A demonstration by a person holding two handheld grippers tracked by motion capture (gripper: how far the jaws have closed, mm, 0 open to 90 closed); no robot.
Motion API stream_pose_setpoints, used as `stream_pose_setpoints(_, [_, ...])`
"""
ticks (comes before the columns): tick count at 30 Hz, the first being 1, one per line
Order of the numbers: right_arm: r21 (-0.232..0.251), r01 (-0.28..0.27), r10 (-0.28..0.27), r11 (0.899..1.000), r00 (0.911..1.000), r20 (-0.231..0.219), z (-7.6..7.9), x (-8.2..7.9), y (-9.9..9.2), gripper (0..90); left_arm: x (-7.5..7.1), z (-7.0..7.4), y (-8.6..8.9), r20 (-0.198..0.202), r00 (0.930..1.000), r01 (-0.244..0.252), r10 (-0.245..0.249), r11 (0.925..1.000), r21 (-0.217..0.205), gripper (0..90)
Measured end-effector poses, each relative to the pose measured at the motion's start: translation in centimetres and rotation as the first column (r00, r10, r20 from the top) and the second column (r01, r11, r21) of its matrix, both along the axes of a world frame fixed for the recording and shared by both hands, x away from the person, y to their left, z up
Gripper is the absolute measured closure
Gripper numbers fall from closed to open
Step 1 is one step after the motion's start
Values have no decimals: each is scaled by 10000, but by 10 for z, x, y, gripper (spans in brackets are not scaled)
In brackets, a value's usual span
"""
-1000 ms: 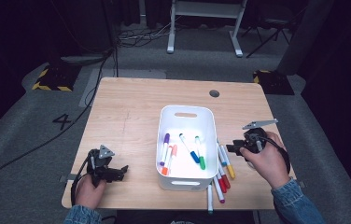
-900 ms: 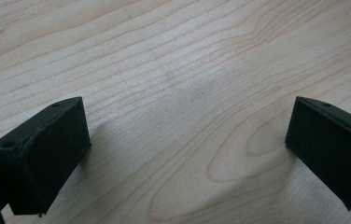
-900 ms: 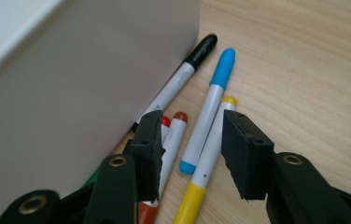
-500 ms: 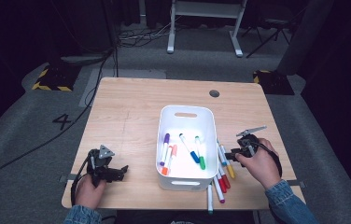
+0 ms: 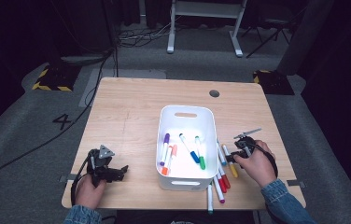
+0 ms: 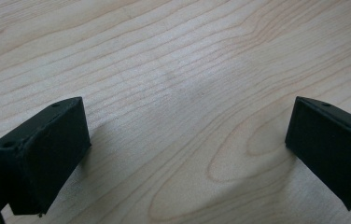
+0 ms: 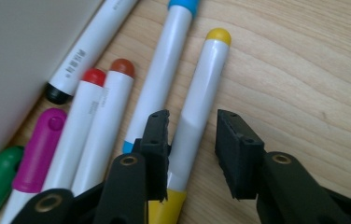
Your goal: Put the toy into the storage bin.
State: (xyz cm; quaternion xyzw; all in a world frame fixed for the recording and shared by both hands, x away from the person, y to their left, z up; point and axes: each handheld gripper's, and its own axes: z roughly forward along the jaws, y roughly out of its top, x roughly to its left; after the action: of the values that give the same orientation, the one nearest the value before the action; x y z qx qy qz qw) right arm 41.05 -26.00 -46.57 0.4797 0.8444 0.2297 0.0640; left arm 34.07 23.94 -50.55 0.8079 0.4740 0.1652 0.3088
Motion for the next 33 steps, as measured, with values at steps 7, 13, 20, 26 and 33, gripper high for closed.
stream_pose_setpoints(7, [-76,840,-842,9964,9955,-433,-2,2,-8,764,0,0,0,-26,10000,10,-10,10000,-29,0])
stream_pose_setpoints(13, [-160,1002,-1008,9948,9940,-417,-1,2,-8,769,0,0,0,1,10000,0,0,10000,-1,0])
stream_pose_setpoints(20, [88,970,-968,9952,9950,-234,4,1,-9,769,0,0,0,1,10000,-2,2,10000,-3,0])
stream_pose_setpoints(26, [475,937,-937,9945,9956,-19,17,-1,-10,769,0,0,0,-13,10000,0,0,10000,-16,0])
stream_pose_setpoints(33, [924,779,-810,9927,9963,299,33,-5,-11,769,0,0,0,-20,10000,4,-4,10000,-23,0])
